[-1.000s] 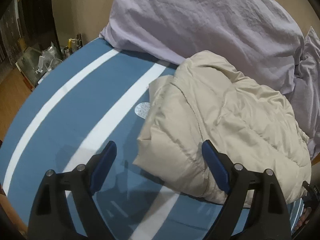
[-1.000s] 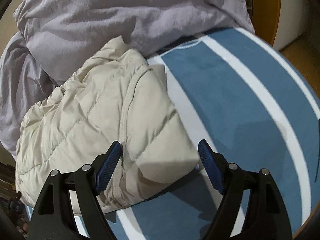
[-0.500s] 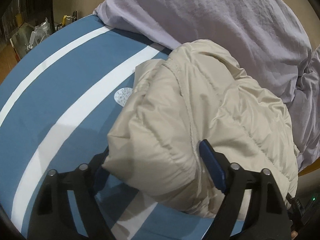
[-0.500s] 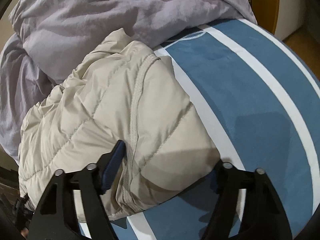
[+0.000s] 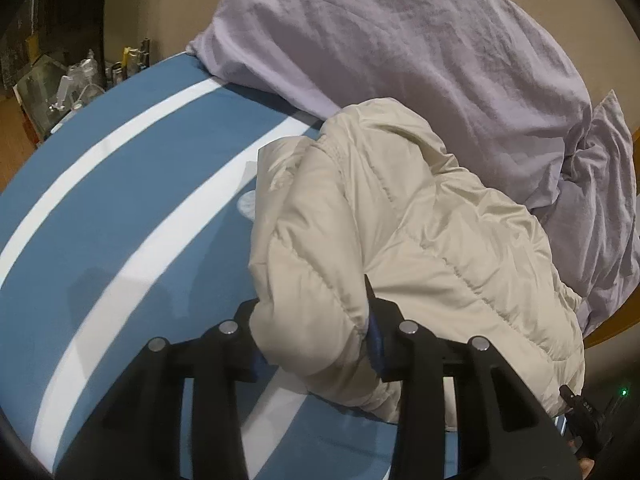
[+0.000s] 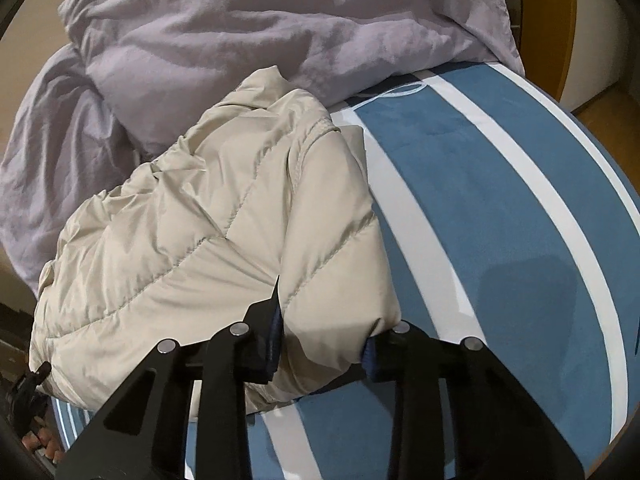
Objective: Fold large clothes
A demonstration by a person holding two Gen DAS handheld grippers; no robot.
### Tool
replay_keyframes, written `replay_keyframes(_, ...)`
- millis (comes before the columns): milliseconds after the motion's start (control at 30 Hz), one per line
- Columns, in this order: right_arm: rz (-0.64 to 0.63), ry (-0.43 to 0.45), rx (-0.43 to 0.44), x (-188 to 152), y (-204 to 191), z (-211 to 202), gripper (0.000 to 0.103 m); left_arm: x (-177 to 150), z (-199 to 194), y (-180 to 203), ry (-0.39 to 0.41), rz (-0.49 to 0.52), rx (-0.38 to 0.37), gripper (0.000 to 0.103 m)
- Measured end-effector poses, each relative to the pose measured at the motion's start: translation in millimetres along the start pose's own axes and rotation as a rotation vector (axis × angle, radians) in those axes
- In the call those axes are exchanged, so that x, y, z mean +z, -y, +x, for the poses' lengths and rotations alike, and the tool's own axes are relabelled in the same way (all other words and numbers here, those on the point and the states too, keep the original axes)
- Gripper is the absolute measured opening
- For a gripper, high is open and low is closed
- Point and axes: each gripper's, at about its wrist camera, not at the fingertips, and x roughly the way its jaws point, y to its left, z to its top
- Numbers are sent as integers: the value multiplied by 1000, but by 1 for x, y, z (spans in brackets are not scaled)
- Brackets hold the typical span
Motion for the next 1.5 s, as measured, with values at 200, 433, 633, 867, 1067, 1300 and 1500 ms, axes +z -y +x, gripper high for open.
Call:
replay_keyframes(200, -31, -21, 46, -22, -1, -23, 32, -16, -26, -24, 5, -12, 19, 38)
replay_keyframes(433, -59, -52, 109, -64, 1, -48, 32, -44, -62, -59, 14, -18, 52, 39)
replay_keyframes(633, -138, -64, 126, -95, -1, -67, 32, -61, -77, -83, 16, -46, 72, 42)
replay_keyframes(867, -195, -33, 52, -87, -7, -82, 50, -66, -76, -86, 21, -93, 118, 61)
replay_keyframes(1067, -297, 108, -59, -75, -32, -99, 68, -68, -72, -88, 12, -115, 114, 76)
replay_keyframes(1300, -425, 78, 32, -78, -88, -86, 70, -67, -61, -88, -1, -153, 92, 80)
replay_keyframes(1500, -484, 28, 84, -102, -126, -66, 70, -66, -55, -83, 4, -169, 86, 82)
